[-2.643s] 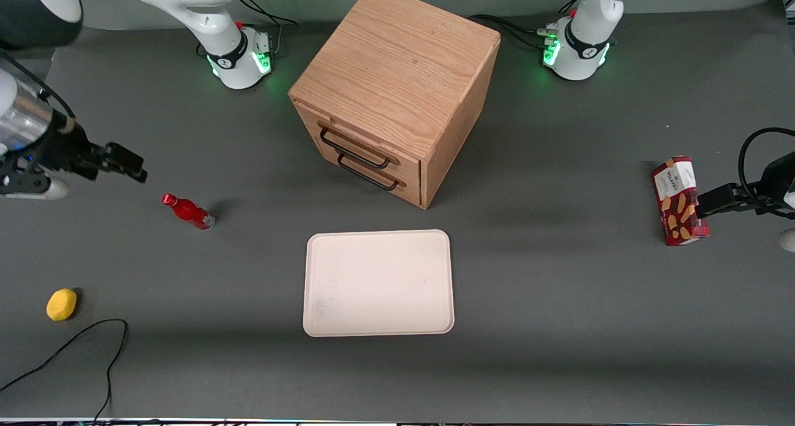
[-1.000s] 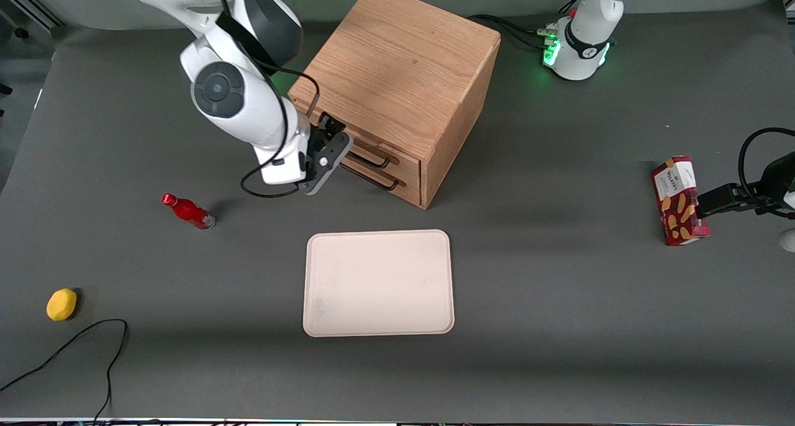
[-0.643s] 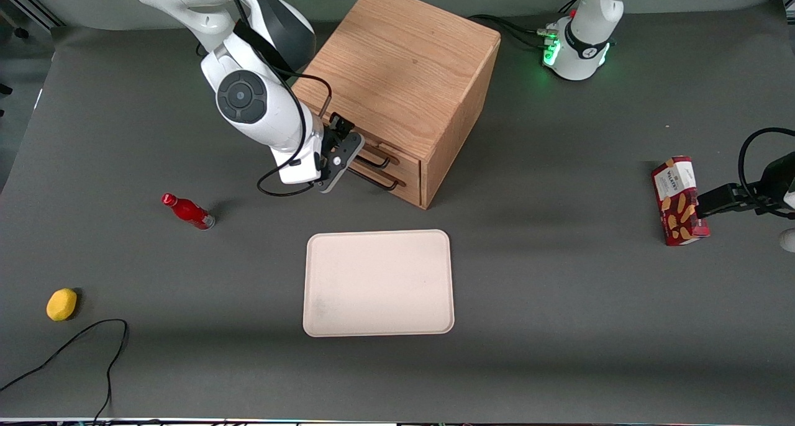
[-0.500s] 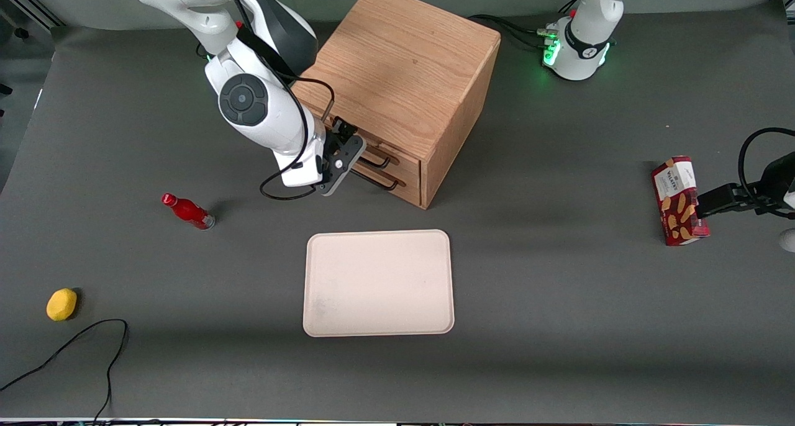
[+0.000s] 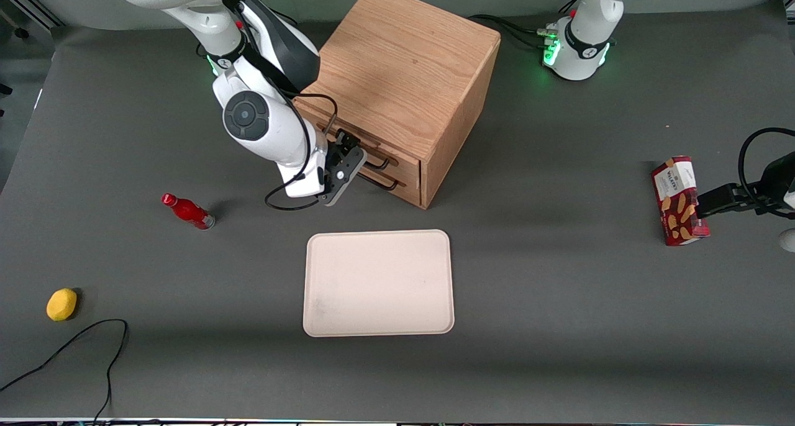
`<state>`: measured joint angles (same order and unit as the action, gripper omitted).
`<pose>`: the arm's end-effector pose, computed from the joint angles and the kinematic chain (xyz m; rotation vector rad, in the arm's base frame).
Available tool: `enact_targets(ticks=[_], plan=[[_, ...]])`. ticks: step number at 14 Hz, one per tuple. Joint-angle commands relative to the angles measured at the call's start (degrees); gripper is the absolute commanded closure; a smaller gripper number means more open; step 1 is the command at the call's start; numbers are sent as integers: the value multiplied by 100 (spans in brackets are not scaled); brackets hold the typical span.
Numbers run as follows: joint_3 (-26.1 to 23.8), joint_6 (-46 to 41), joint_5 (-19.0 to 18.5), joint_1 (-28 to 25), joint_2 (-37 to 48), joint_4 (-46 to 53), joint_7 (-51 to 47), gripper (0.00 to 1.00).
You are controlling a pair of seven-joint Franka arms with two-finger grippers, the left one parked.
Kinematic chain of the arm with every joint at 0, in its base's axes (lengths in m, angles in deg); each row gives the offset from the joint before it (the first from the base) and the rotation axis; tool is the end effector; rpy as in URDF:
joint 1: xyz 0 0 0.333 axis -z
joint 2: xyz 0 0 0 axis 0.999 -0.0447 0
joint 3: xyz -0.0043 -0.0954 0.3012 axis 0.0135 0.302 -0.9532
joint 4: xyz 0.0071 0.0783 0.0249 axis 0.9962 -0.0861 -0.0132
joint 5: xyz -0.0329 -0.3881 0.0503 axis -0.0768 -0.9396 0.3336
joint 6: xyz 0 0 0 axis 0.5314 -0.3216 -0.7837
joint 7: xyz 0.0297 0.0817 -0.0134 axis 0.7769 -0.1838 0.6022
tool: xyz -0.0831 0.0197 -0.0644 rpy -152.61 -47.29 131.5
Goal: Open upper drawer
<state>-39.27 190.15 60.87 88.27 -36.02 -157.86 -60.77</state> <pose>0.5146 0.3470 0.3884 -2.6134 -1.1962 0.1012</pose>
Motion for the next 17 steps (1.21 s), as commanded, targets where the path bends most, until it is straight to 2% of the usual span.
enact_targets(ticks=[1,8,17], plan=[[257,56,62,40,14,103,413,0],[873,854,71,40,-178,279,669,0],[1550,1171,115,57,-337,737,660,0]])
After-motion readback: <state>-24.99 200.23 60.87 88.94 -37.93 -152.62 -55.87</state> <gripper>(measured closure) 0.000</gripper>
